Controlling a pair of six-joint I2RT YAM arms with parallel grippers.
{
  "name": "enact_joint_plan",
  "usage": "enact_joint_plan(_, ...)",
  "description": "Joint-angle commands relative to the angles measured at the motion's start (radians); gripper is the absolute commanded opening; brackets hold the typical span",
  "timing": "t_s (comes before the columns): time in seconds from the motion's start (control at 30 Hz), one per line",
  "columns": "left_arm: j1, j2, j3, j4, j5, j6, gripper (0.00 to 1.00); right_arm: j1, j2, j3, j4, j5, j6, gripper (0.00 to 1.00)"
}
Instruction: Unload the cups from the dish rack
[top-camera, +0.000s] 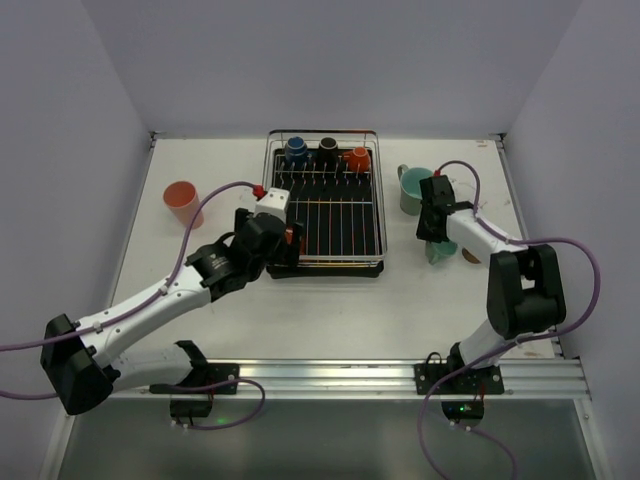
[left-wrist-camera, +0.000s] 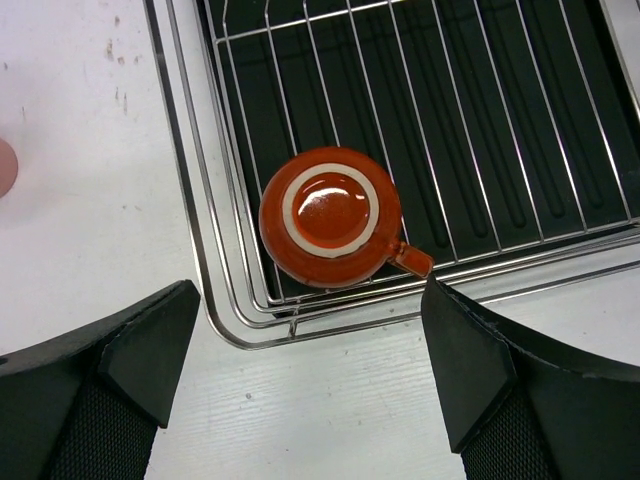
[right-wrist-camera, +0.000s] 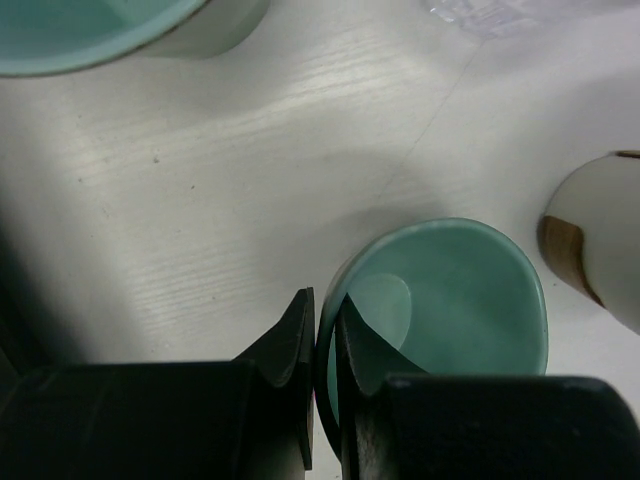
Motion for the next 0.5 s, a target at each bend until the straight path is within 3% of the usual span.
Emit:
enact_joint_plan(0.0, 0.004, 0.025, 0.034, 0.032, 0.007, -0.029, 1.00, 0.026, 0.000, -0.005, 0.063, 0.188, 0.012, 0.00)
enact_joint_plan(0.13, 0.004, 0.044, 0.036, 0.051, 0.005, -0.048, 1.00, 0.055, 0.003, -0.004, 0.054, 0.246, 0.024, 0.01)
enact_joint_plan(0.2, 0.006, 0.054, 0.034, 0.052, 0.005, -0.055, 1.00, 0.057, 0.019, -0.001, 0.046, 0.251, 0.021, 0.14)
enact_joint_plan(0.33, 0.006, 0.073, 0.033, 0.041, 0.016, -0.066, 1.00, 0.058, 0.018, -0.004, 0.035, 0.219, 0.020, 0.28)
enact_joint_plan(0.47, 0.004, 0.076, 0.034, 0.037, 0.017, -0.071, 1.00, 0.058, 0.004, -0.016, 0.034, 0.190, 0.024, 0.34)
